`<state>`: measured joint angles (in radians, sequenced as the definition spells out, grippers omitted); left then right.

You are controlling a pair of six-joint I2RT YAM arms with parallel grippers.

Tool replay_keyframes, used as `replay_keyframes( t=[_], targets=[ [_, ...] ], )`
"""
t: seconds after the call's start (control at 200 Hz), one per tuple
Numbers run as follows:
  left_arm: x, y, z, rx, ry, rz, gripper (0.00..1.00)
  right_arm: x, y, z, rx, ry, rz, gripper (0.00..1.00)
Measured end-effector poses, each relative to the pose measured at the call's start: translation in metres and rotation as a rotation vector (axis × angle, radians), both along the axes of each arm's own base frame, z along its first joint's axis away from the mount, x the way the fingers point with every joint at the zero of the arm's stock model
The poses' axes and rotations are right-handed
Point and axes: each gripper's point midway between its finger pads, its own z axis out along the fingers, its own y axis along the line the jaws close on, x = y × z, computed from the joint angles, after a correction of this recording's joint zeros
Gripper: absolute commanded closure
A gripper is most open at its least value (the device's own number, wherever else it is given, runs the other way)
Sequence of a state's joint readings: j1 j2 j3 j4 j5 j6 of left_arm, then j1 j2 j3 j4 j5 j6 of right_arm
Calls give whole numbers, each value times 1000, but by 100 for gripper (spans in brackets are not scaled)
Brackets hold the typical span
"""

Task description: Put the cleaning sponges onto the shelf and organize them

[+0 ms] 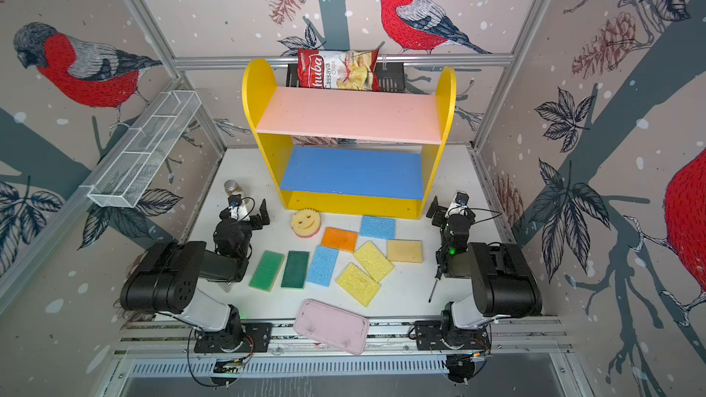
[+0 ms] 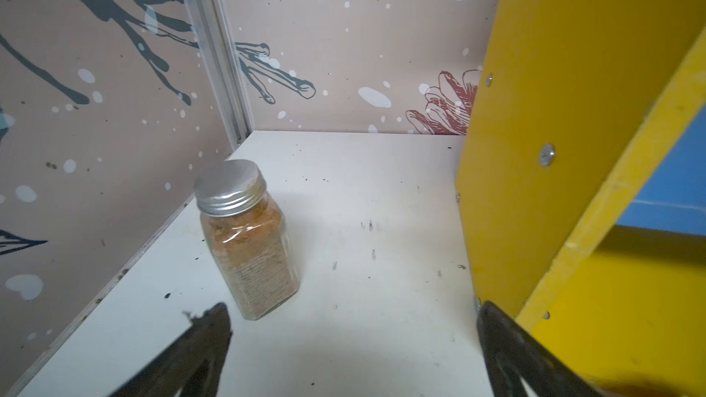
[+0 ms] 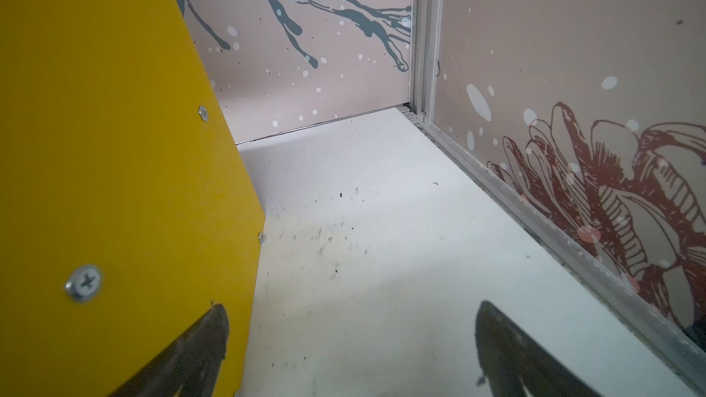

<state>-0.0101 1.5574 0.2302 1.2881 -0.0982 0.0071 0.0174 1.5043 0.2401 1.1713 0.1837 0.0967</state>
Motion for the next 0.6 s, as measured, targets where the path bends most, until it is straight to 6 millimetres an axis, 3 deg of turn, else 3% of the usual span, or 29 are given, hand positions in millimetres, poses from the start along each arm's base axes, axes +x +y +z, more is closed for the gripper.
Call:
replay_keyframes(
  t=[0.6],
  targets=[
    [0,-4,0,-10,0,-23,1,-1,0,0,1,0,2,0]
  ],
)
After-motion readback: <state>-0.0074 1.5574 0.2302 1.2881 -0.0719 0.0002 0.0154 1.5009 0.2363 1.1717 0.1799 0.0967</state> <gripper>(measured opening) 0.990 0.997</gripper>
